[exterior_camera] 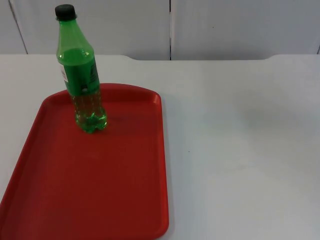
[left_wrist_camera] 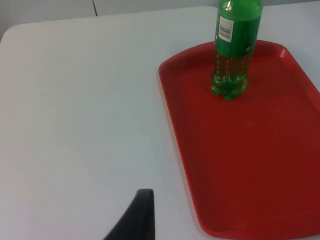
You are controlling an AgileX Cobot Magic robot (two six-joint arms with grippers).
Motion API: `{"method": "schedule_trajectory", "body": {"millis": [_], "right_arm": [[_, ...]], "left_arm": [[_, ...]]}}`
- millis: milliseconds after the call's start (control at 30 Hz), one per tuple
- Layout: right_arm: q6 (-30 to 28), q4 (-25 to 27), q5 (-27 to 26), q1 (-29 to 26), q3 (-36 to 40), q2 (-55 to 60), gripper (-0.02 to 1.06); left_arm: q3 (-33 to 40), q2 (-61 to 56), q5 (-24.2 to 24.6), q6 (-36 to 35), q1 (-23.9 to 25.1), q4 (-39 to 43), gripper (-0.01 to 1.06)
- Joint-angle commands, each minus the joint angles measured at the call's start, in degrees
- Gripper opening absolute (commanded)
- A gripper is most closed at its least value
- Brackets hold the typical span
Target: Place the bottle upright on the tray.
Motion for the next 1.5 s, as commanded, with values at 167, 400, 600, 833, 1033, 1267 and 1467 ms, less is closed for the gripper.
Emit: {"method": "schedule_trajectory", "body": {"millis": [167, 400, 600, 833, 1033, 1267, 1467], "right_arm": [[-0.61, 1.66, -10.03, 0.25, 14.18, -9.02, 0.0], [-0.61, 1.96, -19.05, 0.38, 25.67, -14.16, 0.0], [-4.19, 7.72, -28.64, 0.54, 34.19, -16.8, 0.0], [-8.21, 8.74, -40.19, 9.45, 41.08, -16.95, 0.0], [-10.13, 8.6, -59.13, 22.57, 45.1, -16.95, 0.0], [-8.8, -6.51, -65.99, 28.86, 45.25, -16.58, 0.0], [-4.85, -7.93, -74.4, 28.98, 45.25, -11.1, 0.0]], "left_arm": [[0.21, -0.28, -0.09, -0.01, 0.14, -0.45, 1.05], [0.21, -0.28, -0.09, -0.01, 0.14, -0.45, 1.05], [0.21, -0.28, -0.09, -0.01, 0.14, -0.45, 1.05], [0.21, -0.28, -0.09, -0.01, 0.14, -0.45, 1.05], [0.21, -0.28, -0.09, -0.01, 0.14, -0.45, 1.05], [0.21, -0.28, -0.09, -0.01, 0.14, -0.45, 1.05], [0.21, -0.28, -0.09, -0.01, 0.14, -0.45, 1.05]]}}
